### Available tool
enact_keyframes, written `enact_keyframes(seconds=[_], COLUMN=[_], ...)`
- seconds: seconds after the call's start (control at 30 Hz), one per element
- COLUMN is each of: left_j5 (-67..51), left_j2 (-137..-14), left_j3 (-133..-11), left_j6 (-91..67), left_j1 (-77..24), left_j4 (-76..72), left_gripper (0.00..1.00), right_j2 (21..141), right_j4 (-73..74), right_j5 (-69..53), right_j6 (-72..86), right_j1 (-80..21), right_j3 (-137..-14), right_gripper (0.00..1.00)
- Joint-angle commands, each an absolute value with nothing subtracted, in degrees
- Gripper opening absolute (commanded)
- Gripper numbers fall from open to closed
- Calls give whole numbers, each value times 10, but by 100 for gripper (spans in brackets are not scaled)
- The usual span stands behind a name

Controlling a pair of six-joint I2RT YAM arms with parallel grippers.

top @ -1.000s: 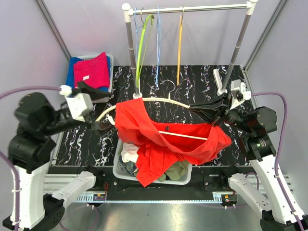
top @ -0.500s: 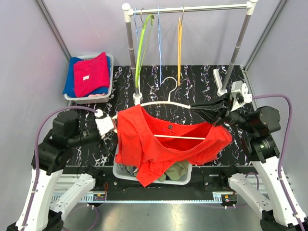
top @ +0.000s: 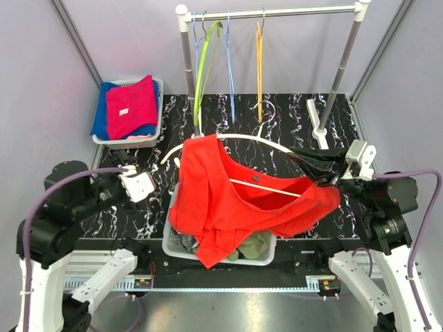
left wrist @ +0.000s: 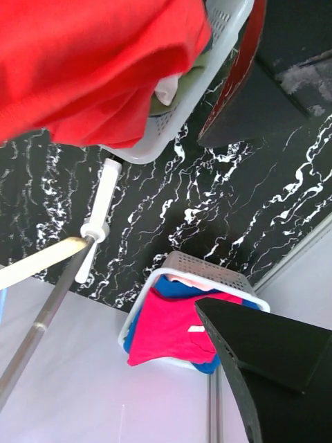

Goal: Remove the tank top from the hanger
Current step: Pick up the hanger at the center of the board.

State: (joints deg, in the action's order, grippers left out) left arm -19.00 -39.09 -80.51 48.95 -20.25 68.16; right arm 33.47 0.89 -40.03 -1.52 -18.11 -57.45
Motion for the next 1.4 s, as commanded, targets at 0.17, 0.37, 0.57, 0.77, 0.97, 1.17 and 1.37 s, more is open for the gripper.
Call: enact_keyframes(seconds=[0.17,0.37,0.57,0.77,0.97,1.17,1.37], left_j5=[-429,-557,-564,-572,-590,-606,-563], left_j2=[-480,-588,-662,-725,-747,-751,-747], left_j3=[-1000,-1054,-1063,-1099,-1128,-1124,-1081], left_j6=[212,122,183,178,147,128,187], left_j1=[-203,-204,-209,-238,-274,-301,-328], left_j4=[517,420,403,403,405,417,432], left_gripper=[99,99,99,98,96,95,93], right_j2=[343,354,374,388,398,399,403], right_j4=[-73,-82,-91,-93,-105,-116,-135], right_j5=[-381,-408,-443,-461,-473,-478,-487], right_j6=[-90,-108,-103,-104,-89,-77,-58], right_j1=[-185,-185,-185,-185,-185,-185,-185], right_j3=[-564,-583,-600,-624,-628,-625,-624], right_gripper=[0,0,0,0,0,0,0])
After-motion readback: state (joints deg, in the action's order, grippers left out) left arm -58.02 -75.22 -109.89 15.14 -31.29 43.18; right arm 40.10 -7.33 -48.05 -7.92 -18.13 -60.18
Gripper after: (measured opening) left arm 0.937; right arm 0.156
